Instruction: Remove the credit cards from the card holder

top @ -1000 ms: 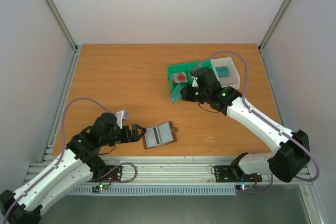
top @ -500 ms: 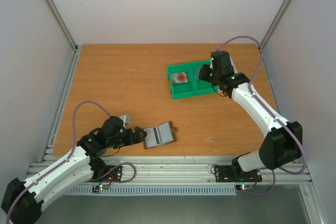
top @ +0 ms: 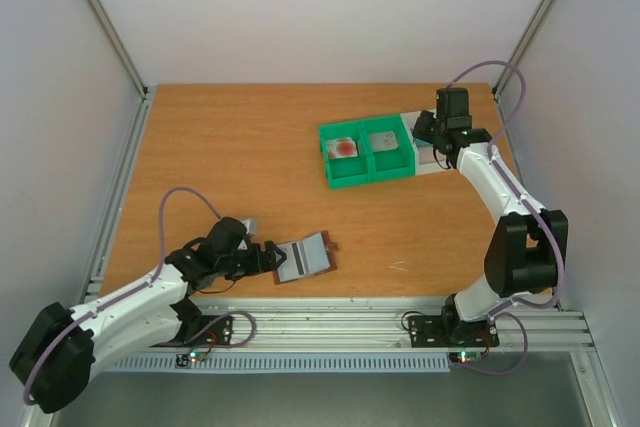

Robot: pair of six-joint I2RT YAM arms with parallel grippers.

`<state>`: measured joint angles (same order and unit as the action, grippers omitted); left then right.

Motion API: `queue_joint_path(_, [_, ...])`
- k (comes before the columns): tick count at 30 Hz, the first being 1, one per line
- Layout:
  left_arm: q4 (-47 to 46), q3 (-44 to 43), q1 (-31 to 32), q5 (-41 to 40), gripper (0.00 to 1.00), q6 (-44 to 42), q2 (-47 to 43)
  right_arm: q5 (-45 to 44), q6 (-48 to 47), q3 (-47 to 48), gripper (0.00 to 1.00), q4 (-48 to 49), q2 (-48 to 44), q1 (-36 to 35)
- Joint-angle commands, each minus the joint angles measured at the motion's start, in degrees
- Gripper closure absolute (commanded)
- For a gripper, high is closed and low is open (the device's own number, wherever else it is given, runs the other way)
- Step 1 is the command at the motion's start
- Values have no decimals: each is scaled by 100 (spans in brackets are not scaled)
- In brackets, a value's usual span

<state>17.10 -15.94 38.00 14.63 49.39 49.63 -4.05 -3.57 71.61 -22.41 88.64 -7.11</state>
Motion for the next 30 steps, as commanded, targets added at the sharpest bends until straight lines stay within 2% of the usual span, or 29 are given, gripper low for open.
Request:
queue_joint_path(1, [-531, -169, 23, -9, 3, -126, 247, -183, -454, 264, 99, 239, 239, 295])
queue_joint_path(9, [-795, -430, 21, 100, 3, -210, 779, 334, -1135, 756, 99, 425, 916, 593])
queue_joint_path(15, [-1047, -455, 20, 178, 4, -120, 981, 425, -1170, 1268, 99, 22, 1471, 801])
queue_joint_path(18, [-1213, -505, 19, 292, 5, -56, 1112, 465, -1245, 1306, 99, 131, 1647, 881])
queue_joint_path(30, [-1290, -757, 23, 621, 7, -22, 1463, 1737, -1160, 1701, 99, 207, 2386, 1283])
